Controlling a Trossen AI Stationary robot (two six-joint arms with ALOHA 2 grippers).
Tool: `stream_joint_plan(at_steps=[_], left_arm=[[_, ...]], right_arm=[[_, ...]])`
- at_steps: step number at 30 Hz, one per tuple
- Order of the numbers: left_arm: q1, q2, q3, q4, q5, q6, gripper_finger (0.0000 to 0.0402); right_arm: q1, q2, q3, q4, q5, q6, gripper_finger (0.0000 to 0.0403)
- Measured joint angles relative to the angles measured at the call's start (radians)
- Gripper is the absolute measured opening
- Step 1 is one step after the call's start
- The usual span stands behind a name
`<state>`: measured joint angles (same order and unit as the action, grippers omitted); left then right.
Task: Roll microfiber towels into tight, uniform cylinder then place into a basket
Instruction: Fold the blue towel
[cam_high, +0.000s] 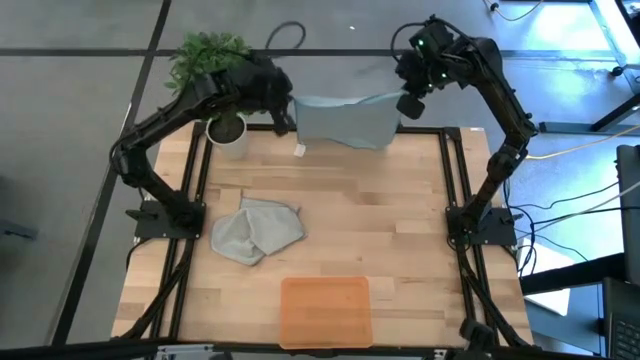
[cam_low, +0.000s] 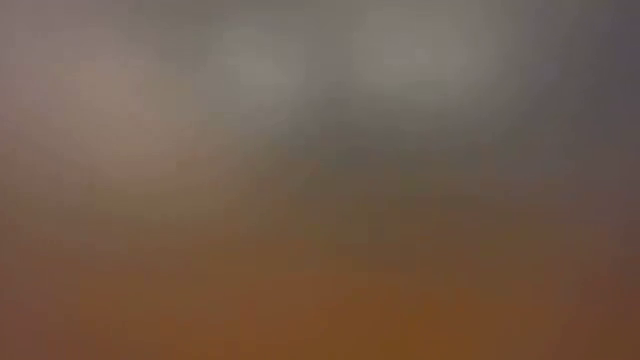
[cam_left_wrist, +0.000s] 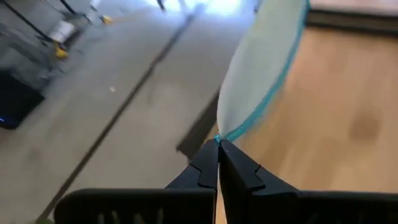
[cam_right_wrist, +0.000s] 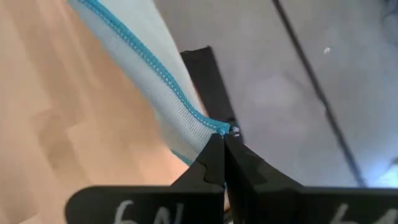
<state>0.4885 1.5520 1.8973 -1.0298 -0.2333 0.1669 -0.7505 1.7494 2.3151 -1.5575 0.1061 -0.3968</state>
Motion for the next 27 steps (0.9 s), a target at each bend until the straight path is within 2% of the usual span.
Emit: stream_joint_plan(at_steps=[6,10,17,23,27], left_arm=[[-0.083,0.0,-0.004,-0.139,0.001,-0.017,0.0],[-0.129,0.0,-0.014,-0.195,0.017,-0.065,0.0],[-0.216,0.0,-0.067,-0.238,0.049,-0.144,0.0],[-0.291,0.0,-0.182,-0.233,0.091,-0.199,0.0],[-0.339,0.0,-0.264,-0.225,0.091,-0.254,0.0]], right_arm=[[0.046,-0.05,-0.077,0.002,-0.031,0.023,0.0],[0.099,-0.102,-0.189,0.005,-0.032,0.061,0.0],[0.211,-0.277,-0.538,0.096,-0.032,0.181,0.0],[0.34,-0.427,-0.835,0.255,-0.034,0.353,0.0],[0.427,-0.482,-0.988,0.32,-0.079,0.457,0.0]])
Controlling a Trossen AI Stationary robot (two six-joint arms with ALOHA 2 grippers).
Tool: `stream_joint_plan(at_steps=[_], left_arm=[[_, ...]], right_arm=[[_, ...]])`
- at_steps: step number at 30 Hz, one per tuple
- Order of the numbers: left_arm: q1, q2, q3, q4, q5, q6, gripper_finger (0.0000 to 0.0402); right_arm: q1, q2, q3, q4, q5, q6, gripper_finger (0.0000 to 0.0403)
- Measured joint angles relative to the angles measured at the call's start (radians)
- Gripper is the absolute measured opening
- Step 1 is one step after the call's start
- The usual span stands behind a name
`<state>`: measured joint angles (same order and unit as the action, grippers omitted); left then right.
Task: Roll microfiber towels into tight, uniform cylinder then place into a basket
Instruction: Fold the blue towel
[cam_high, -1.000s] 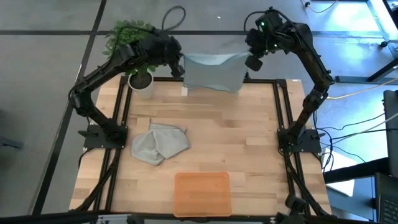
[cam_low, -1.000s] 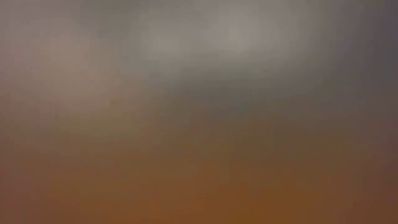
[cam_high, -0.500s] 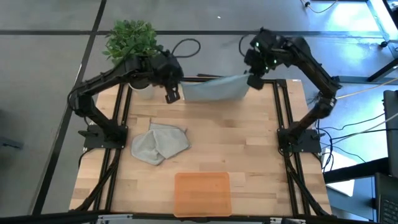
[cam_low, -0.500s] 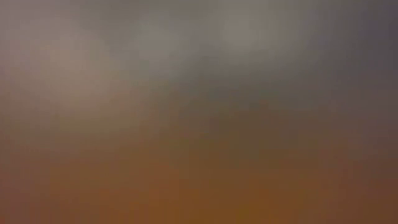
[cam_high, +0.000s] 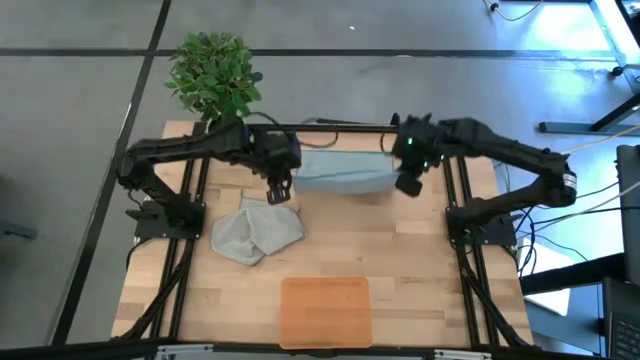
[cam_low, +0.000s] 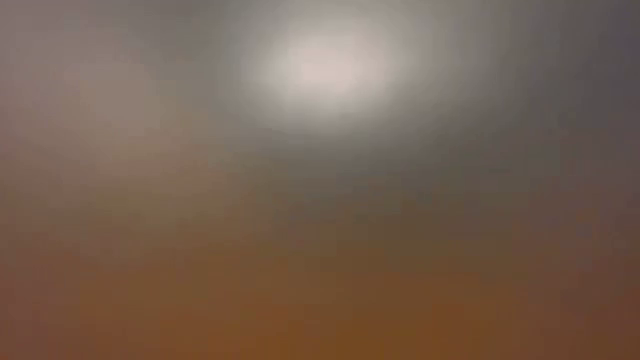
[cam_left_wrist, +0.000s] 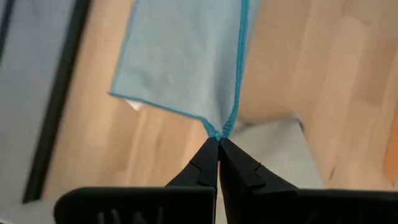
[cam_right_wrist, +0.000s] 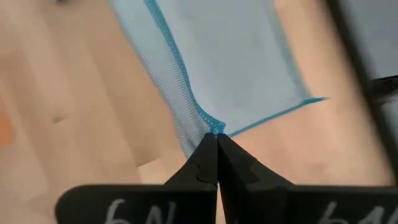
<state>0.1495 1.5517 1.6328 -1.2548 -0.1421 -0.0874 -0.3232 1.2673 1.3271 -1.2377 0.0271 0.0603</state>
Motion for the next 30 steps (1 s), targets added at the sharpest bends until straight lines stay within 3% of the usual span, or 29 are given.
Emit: stream_joint_plan(at_steps=[10,18,25,30], left_arm=[[-0.116,0.0,-0.233,0.113,0.064,-0.145,0.0],[-0.16,0.0,-0.329,0.161,0.053,-0.218,0.0],[-0.102,0.0,-0.336,0.215,-0.035,-0.218,0.0],[-0.057,0.0,-0.346,0.256,-0.017,-0.217,0.0]], right_arm=[[0.184,-0.007,-0.278,0.187,-0.062,0.198,0.0],[0.235,-0.007,-0.368,0.235,-0.099,0.252,0.0],[0.194,-0.007,-0.369,0.254,0.085,0.223,0.0],[0.155,-0.007,-0.369,0.306,0.111,0.191,0.0]])
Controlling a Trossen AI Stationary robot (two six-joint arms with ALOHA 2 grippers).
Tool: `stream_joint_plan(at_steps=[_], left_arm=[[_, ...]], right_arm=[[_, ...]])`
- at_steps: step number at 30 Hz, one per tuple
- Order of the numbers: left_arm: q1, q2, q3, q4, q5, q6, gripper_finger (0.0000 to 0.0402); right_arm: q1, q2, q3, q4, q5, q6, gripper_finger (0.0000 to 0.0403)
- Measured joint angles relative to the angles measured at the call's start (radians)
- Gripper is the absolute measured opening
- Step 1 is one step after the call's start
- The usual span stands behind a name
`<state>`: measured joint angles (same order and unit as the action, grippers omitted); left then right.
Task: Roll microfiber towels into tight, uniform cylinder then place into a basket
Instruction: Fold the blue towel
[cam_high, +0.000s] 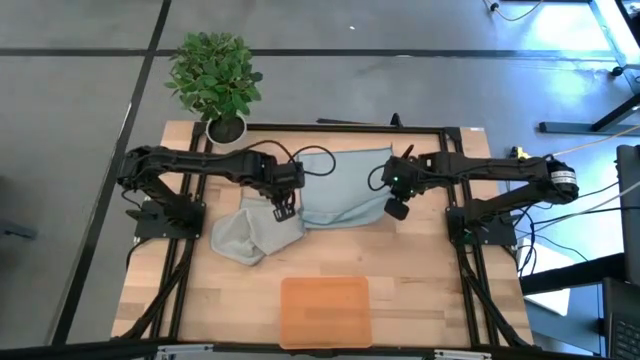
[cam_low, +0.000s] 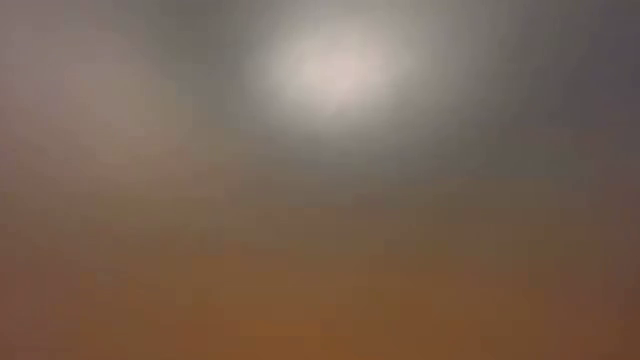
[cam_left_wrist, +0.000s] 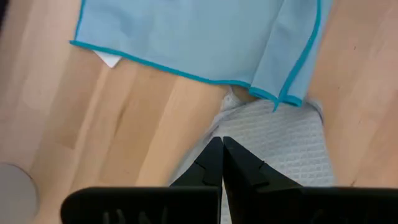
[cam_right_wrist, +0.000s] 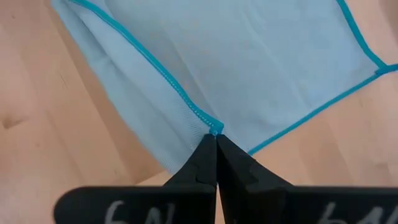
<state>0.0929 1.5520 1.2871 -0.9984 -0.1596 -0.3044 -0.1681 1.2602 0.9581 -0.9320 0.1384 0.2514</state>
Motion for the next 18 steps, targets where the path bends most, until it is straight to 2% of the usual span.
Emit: stream_joint_plan(at_steps=[4,9,13,18], left_arm=[[0.015,0.0,0.0,0.008,0.082,-0.001,0.0],[0.008,0.0,0.0,0.048,0.092,0.043,0.0],[-0.002,0.0,0.0,0.094,0.174,0.075,0.0002],[-0.012,0.053,0.001,0.112,0.213,0.075,0.0033]], right_arm=[[-0.007,0.0,0.0,0.024,-0.008,-0.021,0.0],[-0.007,0.0,0.0,0.048,-0.009,-0.02,0.0],[-0.007,0.0,0.0,0.054,-0.009,-0.02,0.0],[-0.007,0.0,0.0,0.054,-0.01,-0.02,0.0001]])
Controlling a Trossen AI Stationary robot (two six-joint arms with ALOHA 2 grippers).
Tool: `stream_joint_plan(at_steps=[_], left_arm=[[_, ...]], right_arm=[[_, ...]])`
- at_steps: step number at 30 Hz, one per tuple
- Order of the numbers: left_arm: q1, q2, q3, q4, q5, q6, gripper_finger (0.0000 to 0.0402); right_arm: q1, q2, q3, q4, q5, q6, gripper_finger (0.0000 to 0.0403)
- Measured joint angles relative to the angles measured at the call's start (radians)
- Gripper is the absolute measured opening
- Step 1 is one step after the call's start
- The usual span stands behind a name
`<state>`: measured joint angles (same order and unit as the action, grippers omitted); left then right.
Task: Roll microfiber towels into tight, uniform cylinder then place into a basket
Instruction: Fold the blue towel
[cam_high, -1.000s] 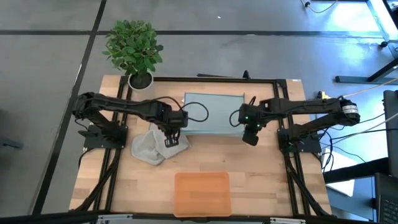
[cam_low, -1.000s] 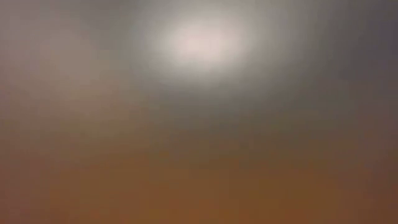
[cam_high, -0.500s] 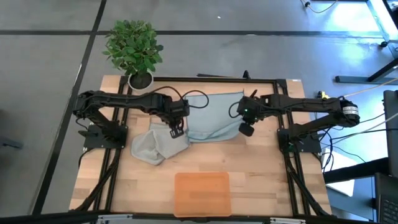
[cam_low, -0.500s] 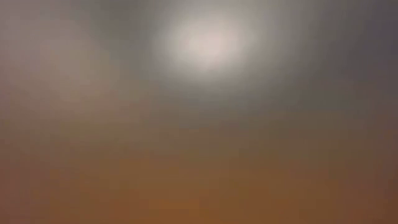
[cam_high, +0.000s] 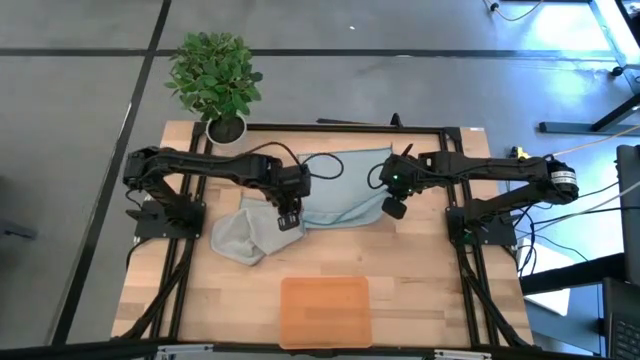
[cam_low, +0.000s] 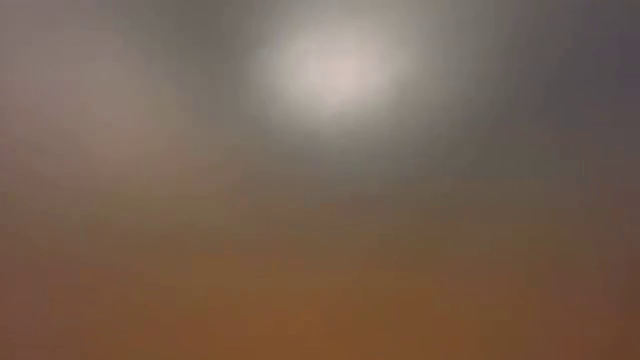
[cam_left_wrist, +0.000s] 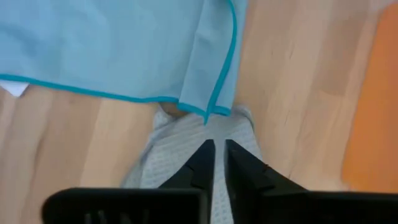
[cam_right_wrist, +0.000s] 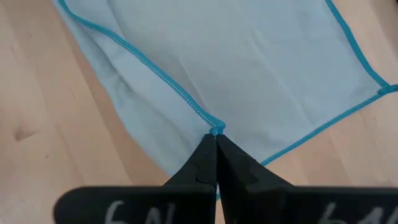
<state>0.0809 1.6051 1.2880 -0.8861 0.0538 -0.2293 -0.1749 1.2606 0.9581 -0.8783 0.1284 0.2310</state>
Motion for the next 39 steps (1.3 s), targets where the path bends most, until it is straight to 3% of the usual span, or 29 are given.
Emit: stream_joint_plan(at_steps=[6,11,39], left_arm=[[-0.031,0.106,0.0,0.015,0.0,0.145,0.0082],[-0.059,0.178,-0.001,0.016,0.001,0.258,0.0085],[0.009,0.249,-0.033,0.099,0.033,0.099,0.0082]], right_arm=[[0.0,0.001,0.0,0.004,0.0,0.0,0.0005],[0.0,0.001,0.0,0.007,0.0,0.0,0.0008],[0.0,0.001,0.0,0.015,0.001,-0.001,0.0009]])
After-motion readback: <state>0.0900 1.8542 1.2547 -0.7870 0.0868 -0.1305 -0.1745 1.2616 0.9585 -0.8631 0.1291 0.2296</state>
